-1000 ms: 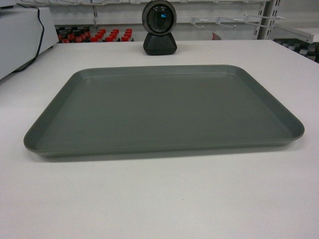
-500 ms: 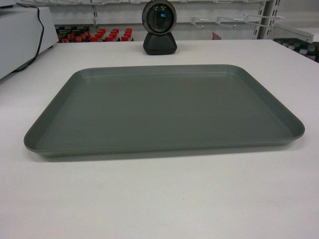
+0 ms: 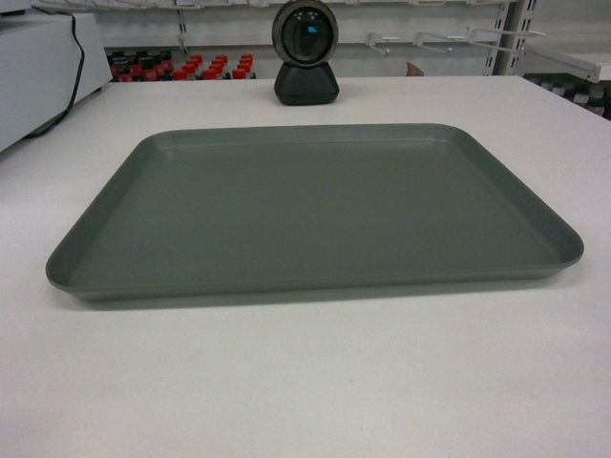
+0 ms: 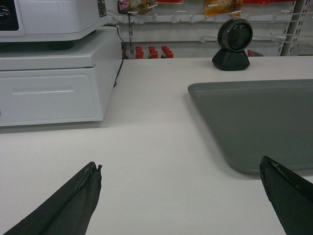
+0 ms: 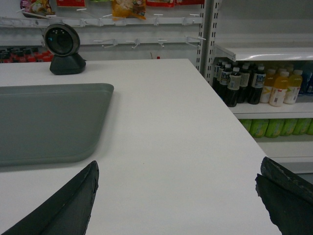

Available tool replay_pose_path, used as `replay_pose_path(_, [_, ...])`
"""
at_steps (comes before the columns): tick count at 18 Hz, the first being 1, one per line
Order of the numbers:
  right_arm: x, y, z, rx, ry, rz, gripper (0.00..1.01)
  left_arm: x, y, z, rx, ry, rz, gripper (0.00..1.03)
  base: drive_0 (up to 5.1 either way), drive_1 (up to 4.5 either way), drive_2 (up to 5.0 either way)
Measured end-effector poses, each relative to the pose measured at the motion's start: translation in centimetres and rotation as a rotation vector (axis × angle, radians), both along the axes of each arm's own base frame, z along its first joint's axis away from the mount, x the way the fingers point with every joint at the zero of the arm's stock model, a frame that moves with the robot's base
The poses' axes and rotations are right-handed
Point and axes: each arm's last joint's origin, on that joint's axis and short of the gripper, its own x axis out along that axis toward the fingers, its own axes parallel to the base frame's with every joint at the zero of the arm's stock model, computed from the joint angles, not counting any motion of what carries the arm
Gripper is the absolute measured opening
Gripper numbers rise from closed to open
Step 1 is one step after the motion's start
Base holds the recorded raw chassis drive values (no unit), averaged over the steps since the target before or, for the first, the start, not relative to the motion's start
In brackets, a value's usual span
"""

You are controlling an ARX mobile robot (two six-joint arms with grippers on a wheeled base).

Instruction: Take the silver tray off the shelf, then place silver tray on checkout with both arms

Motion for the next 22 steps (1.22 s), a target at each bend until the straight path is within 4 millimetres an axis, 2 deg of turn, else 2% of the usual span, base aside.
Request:
replay_pose_path(15, [0.00,0.00,-0.01,0.000,0.000,0.000,0.98,0.00,0.00,-0.01,0.000,0.000,0.000,0.98,0.0,0.00,0.0])
replay_pose_path(22, [0.00,0.00,-0.03,0.000,0.002,0.000,0.98,0.00,0.00,-0.02,0.000,0.002,0.000,0.98,-0.1,-4.27,4.1])
